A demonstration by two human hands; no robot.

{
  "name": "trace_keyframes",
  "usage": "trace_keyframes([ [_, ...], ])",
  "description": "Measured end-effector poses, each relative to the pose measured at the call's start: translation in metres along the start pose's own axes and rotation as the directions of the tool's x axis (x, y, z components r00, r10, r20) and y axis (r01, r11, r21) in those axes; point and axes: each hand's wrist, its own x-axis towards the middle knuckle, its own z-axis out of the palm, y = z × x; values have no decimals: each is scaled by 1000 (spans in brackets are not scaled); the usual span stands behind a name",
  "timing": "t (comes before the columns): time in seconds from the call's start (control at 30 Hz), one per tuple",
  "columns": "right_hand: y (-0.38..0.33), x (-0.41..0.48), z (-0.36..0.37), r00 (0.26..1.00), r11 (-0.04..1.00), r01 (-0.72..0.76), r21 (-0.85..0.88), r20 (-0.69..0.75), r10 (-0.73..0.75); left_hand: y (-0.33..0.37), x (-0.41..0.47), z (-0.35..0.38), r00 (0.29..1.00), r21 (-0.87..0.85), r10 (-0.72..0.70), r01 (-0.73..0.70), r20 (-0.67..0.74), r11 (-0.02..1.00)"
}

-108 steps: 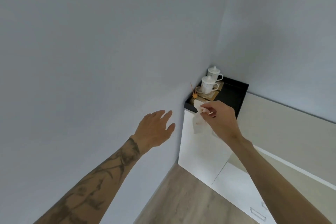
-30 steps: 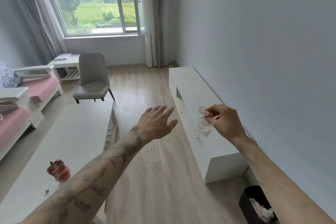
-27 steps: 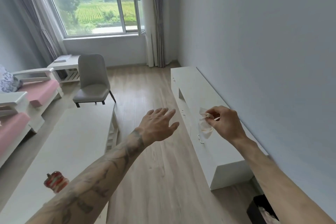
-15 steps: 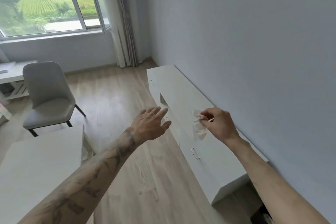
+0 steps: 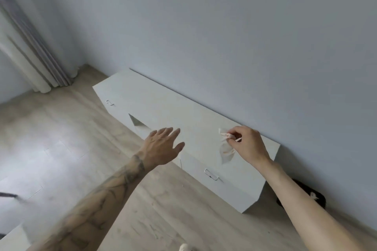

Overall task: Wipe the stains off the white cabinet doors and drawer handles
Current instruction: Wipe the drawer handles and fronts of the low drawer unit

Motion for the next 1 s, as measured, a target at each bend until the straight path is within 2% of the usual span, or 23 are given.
trace_keyframes([
  [0.3, 41, 49, 86, 969, 970, -241, 26, -56, 242, -52, 129, 68, 977, 32, 191, -195, 97, 980],
  [0.57, 93, 52, 186, 861, 874, -482, 51, -154, 484, -92, 231, 173, 890, 14, 403, -416, 213, 909],
  [0.87, 209, 12, 344, 706, 764, -622, 169, -300, 641, -118, 325, 376, 810, 72, 565, -580, 158, 811],
  [1.0, 265, -4, 403, 648, 755, -614, 228, -401, 648, -115, 350, 466, 764, 112, 646, -642, 7, 758],
])
